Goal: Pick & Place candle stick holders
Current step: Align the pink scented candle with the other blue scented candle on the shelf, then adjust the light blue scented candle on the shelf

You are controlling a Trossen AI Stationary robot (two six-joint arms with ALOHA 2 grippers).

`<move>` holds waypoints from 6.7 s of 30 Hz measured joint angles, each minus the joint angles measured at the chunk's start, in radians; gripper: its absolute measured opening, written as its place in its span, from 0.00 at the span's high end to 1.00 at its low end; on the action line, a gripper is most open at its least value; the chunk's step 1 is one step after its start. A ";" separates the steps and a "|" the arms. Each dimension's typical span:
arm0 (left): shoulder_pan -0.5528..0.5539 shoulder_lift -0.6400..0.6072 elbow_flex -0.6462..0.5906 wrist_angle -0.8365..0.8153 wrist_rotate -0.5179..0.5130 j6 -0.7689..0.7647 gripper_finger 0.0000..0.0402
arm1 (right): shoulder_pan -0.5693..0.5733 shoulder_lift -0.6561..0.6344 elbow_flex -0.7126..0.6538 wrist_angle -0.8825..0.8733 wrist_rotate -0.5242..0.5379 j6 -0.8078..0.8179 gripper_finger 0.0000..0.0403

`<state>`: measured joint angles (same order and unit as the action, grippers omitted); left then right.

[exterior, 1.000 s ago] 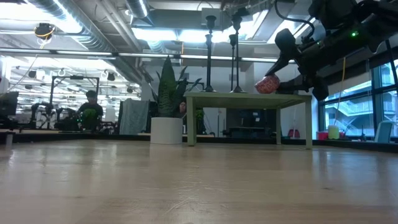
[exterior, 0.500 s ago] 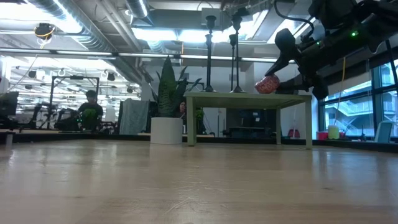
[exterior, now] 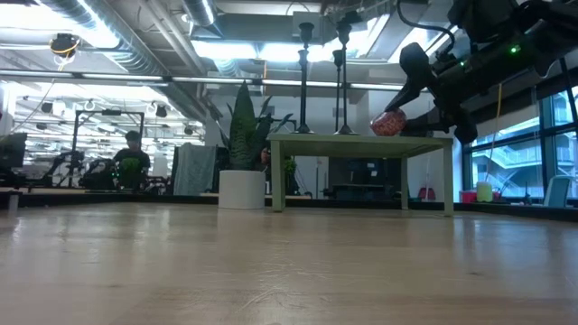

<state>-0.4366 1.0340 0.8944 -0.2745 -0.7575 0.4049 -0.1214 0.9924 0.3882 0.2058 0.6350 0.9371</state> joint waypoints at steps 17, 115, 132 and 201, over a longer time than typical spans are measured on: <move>0.000 0.000 0.000 0.000 0.000 0.000 0.19 | 0.000 0.000 0.000 -0.008 -0.001 0.120 0.42; 0.000 0.000 0.000 -0.017 -0.010 -0.108 0.19 | 0.435 -0.139 0.264 -0.426 0.187 -0.329 0.99; 0.000 0.000 0.000 -0.015 -0.008 -0.123 0.19 | 0.286 0.032 0.242 -0.425 0.123 -0.306 0.98; 0.000 0.000 0.000 -0.016 -0.007 -0.134 0.19 | -0.170 0.171 0.822 -1.127 -0.344 -0.776 0.98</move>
<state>-0.4366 1.0344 0.8944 -0.2908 -0.7642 0.2710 -0.2916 1.1629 1.2106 -0.9215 0.2912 0.1610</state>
